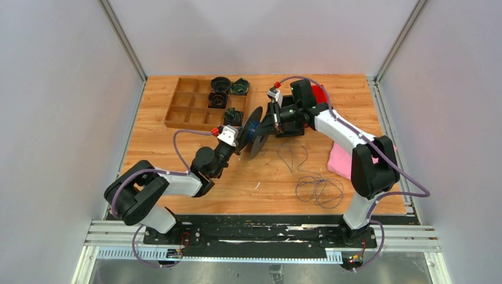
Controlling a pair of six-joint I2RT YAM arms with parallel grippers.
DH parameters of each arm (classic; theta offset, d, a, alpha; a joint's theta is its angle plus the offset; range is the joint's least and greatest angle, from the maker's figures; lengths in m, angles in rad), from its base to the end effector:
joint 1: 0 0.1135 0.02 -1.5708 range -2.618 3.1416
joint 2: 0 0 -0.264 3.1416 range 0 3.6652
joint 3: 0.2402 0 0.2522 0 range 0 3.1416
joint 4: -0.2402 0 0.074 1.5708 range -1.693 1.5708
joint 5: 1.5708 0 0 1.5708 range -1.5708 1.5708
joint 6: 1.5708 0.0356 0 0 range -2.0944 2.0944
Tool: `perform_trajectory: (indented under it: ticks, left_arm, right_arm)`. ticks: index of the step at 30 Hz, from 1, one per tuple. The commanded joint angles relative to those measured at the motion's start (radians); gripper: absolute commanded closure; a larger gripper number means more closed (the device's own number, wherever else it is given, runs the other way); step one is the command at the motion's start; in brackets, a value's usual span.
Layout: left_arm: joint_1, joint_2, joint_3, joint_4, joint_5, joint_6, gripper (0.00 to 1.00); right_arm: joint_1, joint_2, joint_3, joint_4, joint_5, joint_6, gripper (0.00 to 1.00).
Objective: Wrap the cables
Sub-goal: Adjust the cable at the center of the board.
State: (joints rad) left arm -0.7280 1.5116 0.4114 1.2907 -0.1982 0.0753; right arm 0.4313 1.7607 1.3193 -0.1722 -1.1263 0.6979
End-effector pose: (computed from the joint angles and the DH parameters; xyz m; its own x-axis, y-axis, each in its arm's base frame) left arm 0.2106 -0.1783 0.2065 0.1792 -0.0609 -0.9819 0.4960 0.8676 0.0367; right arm 0.3408 0.1922 0.2709 -0.9472 -0.1317 -0.2924 -0.3154 0.2176 0.9237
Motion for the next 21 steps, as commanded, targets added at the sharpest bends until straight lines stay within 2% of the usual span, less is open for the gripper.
perform_trajectory:
  ticks: [1, 4, 12, 21]
  left_arm:
    - [-0.006, -0.093, -0.047, -0.032, 0.093, 0.057, 1.00]
    - [0.005, -0.137, -0.079, -0.050, 0.139, 0.069, 1.00]
    - [0.038, -0.209, -0.128, -0.069, 0.159, 0.084, 1.00]
    - [0.051, -0.250, -0.184, -0.056, 0.181, 0.118, 1.00]
  right_arm:
    - [-0.002, 0.027, 0.109, -0.174, -0.068, -0.153, 0.99]
    - [0.000, 0.049, 0.181, -0.286, -0.063, -0.241, 0.99]
    - [0.000, 0.085, 0.301, -0.583, 0.011, -0.506, 0.99]
    - [0.024, 0.084, 0.285, -0.569, -0.021, -0.495, 0.99]
